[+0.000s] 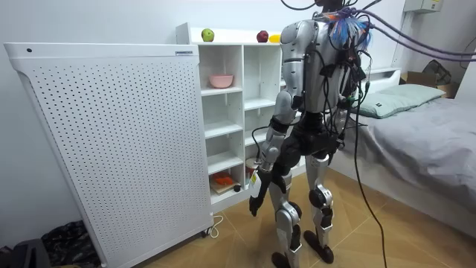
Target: Arrange fruit in the closet
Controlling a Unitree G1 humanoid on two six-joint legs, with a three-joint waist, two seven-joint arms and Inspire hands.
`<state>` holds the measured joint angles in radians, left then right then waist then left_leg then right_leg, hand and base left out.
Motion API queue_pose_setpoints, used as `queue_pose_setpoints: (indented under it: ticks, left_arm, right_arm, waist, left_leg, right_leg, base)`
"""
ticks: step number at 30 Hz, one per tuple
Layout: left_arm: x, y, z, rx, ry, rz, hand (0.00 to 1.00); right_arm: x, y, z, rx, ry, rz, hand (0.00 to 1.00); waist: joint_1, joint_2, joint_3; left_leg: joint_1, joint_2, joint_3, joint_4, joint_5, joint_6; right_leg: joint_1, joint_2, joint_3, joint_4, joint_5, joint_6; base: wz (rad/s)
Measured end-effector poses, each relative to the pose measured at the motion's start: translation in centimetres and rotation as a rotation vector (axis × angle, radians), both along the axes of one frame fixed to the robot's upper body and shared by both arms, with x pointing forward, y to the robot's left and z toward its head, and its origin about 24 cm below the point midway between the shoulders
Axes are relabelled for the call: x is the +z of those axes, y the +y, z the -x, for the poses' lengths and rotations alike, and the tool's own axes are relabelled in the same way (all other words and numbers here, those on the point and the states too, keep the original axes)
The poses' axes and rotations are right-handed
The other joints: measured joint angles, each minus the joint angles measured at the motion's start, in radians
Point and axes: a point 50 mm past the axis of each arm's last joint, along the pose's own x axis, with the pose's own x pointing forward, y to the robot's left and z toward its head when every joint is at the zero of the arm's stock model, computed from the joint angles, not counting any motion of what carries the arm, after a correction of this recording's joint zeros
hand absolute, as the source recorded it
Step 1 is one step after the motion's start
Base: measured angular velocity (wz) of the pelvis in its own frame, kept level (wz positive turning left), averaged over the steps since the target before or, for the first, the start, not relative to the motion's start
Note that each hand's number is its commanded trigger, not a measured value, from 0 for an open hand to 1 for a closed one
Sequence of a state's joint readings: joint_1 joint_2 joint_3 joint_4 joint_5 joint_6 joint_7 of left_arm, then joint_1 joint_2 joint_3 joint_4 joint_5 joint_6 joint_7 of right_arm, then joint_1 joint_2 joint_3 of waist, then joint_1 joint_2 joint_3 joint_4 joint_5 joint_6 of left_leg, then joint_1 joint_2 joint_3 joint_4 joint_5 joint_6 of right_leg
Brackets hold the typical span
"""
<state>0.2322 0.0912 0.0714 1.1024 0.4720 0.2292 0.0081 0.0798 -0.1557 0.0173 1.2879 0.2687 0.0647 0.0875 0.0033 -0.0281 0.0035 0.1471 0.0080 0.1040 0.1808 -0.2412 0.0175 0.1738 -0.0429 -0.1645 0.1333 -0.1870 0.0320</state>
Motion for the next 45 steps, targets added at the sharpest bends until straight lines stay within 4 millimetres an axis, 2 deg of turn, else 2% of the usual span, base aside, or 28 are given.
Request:
queue_pose_setpoints:
  ticks: [21,28,30,32,33,34,35,36,38,40,42,45]
  left_arm:
    - [0.0,-0.1,-0.6,-0.015,-0.06,0.016,0.0]
    - [0.0,-0.2,-0.9,-0.024,-0.089,0.018,0.0]
    - [0.0,-0.2,-1.1,-0.028,-0.106,0.015,0.0]
    - [0.1,-0.1,-1.5,-0.033,-0.133,0.01,0.0]
    - [0.1,0.0,-1.5,-0.033,-0.136,0.009,0.0]
    - [0.1,0.0,-1.5,-0.033,-0.142,0.003,0.0]
    - [0.1,0.0,-1.6,-0.038,-0.152,-0.005,0.0]
    - [0.2,0.1,-1.7,-0.043,-0.158,-0.007,0.0]
    - [0.3,0.2,-2.1,-0.063,-0.174,-0.023,0.0]
    - [0.3,0.4,-2.2,-0.065,-0.18,-0.032,0.0]
    - [0.4,0.6,-2.4,-0.072,-0.187,-0.038,0.0]
    - [0.4,0.7,-2.5,-0.073,-0.2,-0.048,0.0]
  right_arm:
    - [0.0,0.0,0.3,-0.012,-0.026,0.026,0.0]
    - [0.2,0.2,-1.0,0.068,-0.068,0.057,0.0]
    - [0.4,0.2,-2.0,0.11,-0.103,0.08,0.0]
    - [1.2,0.3,-4.5,0.15,-0.205,0.123,0.0]
    - [1.4,0.3,-5.1,0.161,-0.233,0.132,0.0]
    - [2.1,0.4,-6.7,0.195,-0.304,0.158,0.0]
    - [3.2,0.7,-8.7,0.234,-0.395,0.186,0.0]
    - [3.8,0.9,-9.7,0.252,-0.442,0.2,0.0]
    - [6.7,1.9,-13.3,0.301,-0.642,0.262,0.0]
    - [9.0,2.8,-15.3,0.303,-0.789,0.295,0.0]
    - [11.3,3.4,-16.9,0.299,-0.922,0.327,0.0]
    - [13.1,3.5,-17.8,0.276,-1.016,0.358,0.0]
  waist:
    - [-0.001,0.001,0.0007]
    - [0.006,0.001,0.0015]
    - [0.006,-0.002,0.0041]
    - [0.006,-0.004,0.0135]
    - [0.006,-0.007,0.0121]
    - [0.007,-0.008,0.012]
    - [0.006,-0.007,0.0119]
    - [0.006,-0.008,0.012]
    - [0.001,-0.005,0.0089]
    - [0.003,-0.007,0.0081]
    - [0.008,-0.005,0.0079]
    - [0.017,-0.003,0.0086]
  left_leg:
    - [-0.003,0.003,0.001,0.003,-0.002,-0.002]
    - [0.0,0.012,0.007,0.002,-0.002,-0.002]
    - [0.001,0.011,0.01,0.004,-0.002,-0.002]
    - [0.001,0.011,0.018,0.005,-0.002,-0.002]
    - [0.002,0.011,0.021,0.005,-0.002,-0.002]
    - [0.002,0.013,0.027,0.005,-0.003,-0.002]
    - [-0.002,0.013,0.03,0.005,-0.003,-0.003]
    - [-0.003,0.012,0.031,0.006,-0.003,-0.003]
    - [-0.007,0.013,0.033,0.009,-0.003,-0.004]
    - [-0.005,0.014,0.033,0.01,-0.003,-0.004]
    - [-0.002,0.014,0.032,0.009,-0.004,-0.004]
    - [-0.001,0.014,0.034,0.006,-0.004,-0.004]
  right_leg:
    - [0.003,0.003,0.001,0.003,0.0,0.0]
    - [0.001,0.004,0.007,0.005,0.0,-0.001]
    - [0.0,0.005,0.012,0.007,0.001,-0.001]
    - [-0.001,0.005,0.016,0.01,0.001,-0.001]
    - [-0.001,0.006,0.018,0.01,0.001,-0.002]
    - [-0.005,0.007,0.023,0.013,0.001,-0.002]
    - [-0.016,0.007,0.023,0.019,0.001,-0.002]
    - [-0.017,0.008,0.023,0.018,0.002,-0.003]
    - [-0.019,0.01,0.024,0.018,0.002,-0.003]
    - [-0.017,0.011,0.024,0.018,0.002,-0.004]
    - [-0.017,0.01,0.025,0.019,0.003,-0.004]
    - [-0.017,0.01,0.024,0.019,0.003,-0.004]
  base:
    - [0.0]
    - [-0.02]
    - [-0.05]
    - [-0.06]
    - [-0.09]
    - [-0.14]
    - [-0.14]
    - [-0.1]
    - [0.0]
    - [0.02]
    - [0.03]
    - [-0.04]
